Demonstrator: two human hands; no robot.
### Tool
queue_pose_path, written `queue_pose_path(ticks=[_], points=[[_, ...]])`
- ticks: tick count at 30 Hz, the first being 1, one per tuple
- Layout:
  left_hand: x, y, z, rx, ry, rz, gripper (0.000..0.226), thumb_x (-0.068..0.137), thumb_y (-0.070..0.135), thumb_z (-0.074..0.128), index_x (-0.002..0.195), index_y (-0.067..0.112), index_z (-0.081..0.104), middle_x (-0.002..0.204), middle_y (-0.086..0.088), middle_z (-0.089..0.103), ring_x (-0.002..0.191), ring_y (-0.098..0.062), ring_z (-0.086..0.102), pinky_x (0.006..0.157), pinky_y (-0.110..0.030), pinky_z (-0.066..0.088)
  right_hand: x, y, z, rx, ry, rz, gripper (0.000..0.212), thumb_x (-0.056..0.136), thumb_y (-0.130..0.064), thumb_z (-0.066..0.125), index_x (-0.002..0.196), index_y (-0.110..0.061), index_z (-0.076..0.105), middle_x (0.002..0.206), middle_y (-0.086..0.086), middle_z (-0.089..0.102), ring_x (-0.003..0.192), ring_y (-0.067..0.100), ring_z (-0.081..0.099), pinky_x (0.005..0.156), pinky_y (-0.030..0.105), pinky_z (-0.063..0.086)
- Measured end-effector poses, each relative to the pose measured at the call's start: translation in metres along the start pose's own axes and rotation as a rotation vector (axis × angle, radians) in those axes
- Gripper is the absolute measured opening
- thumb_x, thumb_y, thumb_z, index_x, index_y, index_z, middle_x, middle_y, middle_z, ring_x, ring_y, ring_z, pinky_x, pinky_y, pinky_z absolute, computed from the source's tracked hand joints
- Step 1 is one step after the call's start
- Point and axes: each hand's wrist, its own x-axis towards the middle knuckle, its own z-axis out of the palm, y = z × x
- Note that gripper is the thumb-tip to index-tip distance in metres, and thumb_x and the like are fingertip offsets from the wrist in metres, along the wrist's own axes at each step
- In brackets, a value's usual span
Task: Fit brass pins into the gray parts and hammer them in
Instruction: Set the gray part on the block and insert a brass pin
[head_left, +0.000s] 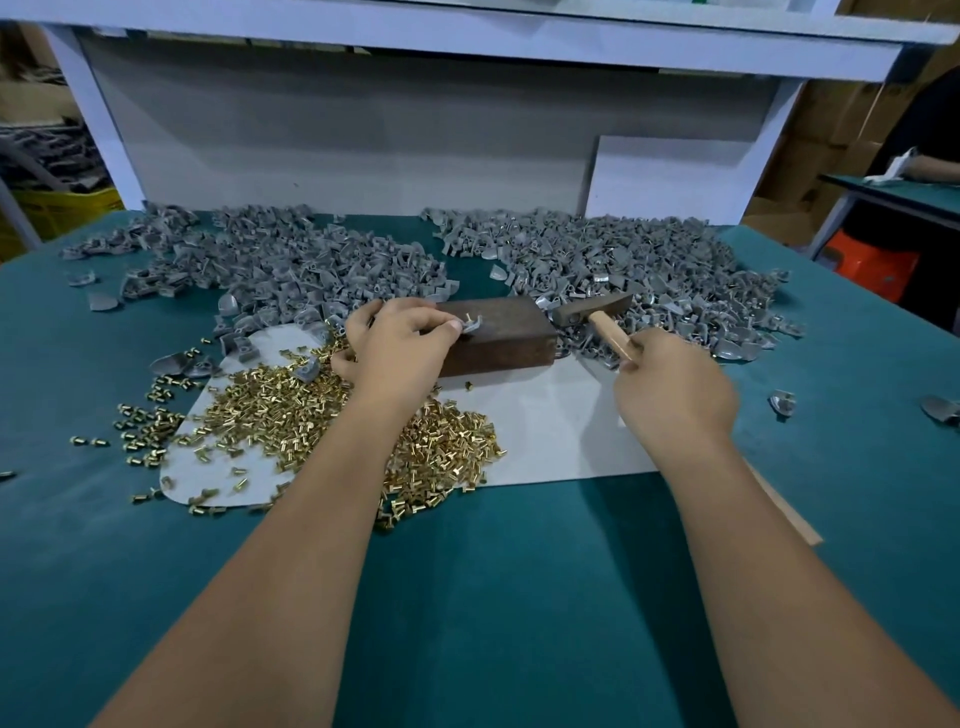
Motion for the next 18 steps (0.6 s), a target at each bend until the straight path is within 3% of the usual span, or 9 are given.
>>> queue_pose_path(ticks=[7, 10, 13, 16, 18], points=[[0.001, -0.002, 0.000, 0.029, -0.012, 0.022, 0.022, 0.092, 0.043, 0.063, 0.070, 0.043, 0.065, 0.121, 0.030, 0.049, 0.137, -0.008, 0.015, 0.110, -0.049, 0.010, -0.003, -0.004, 0.001, -0.017, 0.015, -0.037, 0.022, 0.090, -0.019, 0.047, 0.105, -0.014, 0.062, 0.088, 0.010, 0.060, 0.075, 0.031, 0.048, 0.061, 0.030, 0.035], [0.001, -0.002, 0.001, 0.095, -0.001, 0.033, 0.019, 0.091, 0.047, 0.063, 0.073, 0.045, 0.064, 0.130, 0.027, 0.051, 0.138, -0.009, 0.015, 0.110, -0.051, 0.012, -0.005, -0.008, 0.000, -0.076, 0.124, -0.098, 0.028, 0.090, -0.025, 0.049, 0.111, -0.015, 0.065, 0.106, 0.015, 0.057, 0.097, 0.035, 0.049, 0.079, 0.039, 0.038], [0.000, -0.002, 0.002, 0.153, 0.032, 0.077, 0.017, 0.091, 0.046, 0.064, 0.074, 0.044, 0.061, 0.133, 0.022, 0.053, 0.139, -0.013, 0.018, 0.109, -0.050, 0.012, -0.004, -0.027, 0.000, 0.131, 0.181, -0.214, 0.027, 0.094, -0.029, 0.049, 0.114, -0.023, 0.065, 0.103, 0.005, 0.057, 0.095, 0.023, 0.045, 0.082, 0.035, 0.035], [0.000, -0.003, 0.004, 0.273, 0.110, 0.184, 0.008, 0.090, 0.042, 0.065, 0.082, 0.042, 0.065, 0.129, 0.019, 0.058, 0.138, -0.016, 0.022, 0.109, -0.051, 0.012, -0.001, -0.058, 0.005, 0.409, 0.033, -0.358, 0.023, 0.096, -0.028, 0.050, 0.111, -0.024, 0.066, 0.096, -0.007, 0.055, 0.093, 0.013, 0.048, 0.081, 0.030, 0.039], [0.000, -0.004, 0.004, 0.360, 0.148, 0.253, 0.006, 0.090, 0.040, 0.065, 0.091, 0.038, 0.070, 0.127, 0.017, 0.061, 0.137, -0.018, 0.024, 0.109, -0.051, 0.013, 0.003, -0.077, 0.010, 0.500, -0.036, -0.416, 0.019, 0.095, -0.027, 0.051, 0.102, -0.021, 0.068, 0.095, -0.005, 0.059, 0.092, 0.014, 0.052, 0.079, 0.030, 0.042]])
